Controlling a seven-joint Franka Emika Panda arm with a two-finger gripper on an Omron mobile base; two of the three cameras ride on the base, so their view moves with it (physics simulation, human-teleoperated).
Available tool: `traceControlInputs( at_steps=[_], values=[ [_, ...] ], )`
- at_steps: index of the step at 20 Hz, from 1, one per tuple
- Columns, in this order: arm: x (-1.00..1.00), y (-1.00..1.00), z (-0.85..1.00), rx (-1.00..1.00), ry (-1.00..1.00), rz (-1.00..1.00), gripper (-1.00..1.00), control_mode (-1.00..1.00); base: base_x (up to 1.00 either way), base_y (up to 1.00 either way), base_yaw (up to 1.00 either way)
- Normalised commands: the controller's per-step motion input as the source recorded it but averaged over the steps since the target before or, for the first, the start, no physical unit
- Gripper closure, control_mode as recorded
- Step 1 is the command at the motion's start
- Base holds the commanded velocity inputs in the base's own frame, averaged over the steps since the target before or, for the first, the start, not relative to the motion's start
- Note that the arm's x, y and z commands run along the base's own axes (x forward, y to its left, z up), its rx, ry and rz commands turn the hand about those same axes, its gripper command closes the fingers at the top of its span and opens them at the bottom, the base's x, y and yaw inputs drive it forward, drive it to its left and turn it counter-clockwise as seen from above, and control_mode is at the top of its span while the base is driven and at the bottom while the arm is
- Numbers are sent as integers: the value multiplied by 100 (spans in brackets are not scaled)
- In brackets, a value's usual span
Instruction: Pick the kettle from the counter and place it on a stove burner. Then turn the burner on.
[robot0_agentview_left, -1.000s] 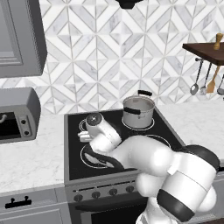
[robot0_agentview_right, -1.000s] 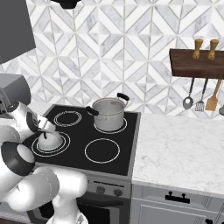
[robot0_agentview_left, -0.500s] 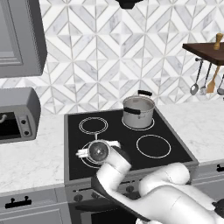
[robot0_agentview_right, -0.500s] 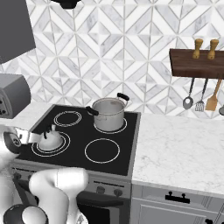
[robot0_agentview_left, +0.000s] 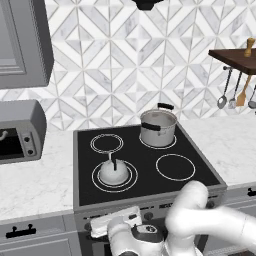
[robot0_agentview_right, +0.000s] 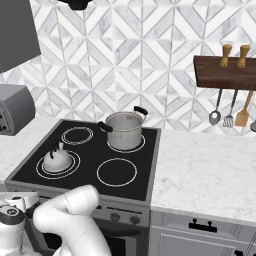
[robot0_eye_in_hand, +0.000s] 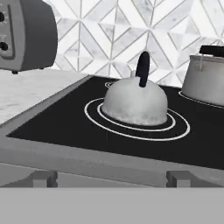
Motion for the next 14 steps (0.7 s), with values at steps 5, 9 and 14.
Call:
traceControlInputs(
  at_steps=[5, 9, 14],
  values=[
    [-58, 98, -38, 0, -32, 0, -100, -100, 0, 0, 0],
    [2, 27, -3, 0, -2, -1, -100, -100, 0, 0, 0],
    [2, 84, -58, 0, 0, -15, -100, -100, 0, 0, 0]
  ],
)
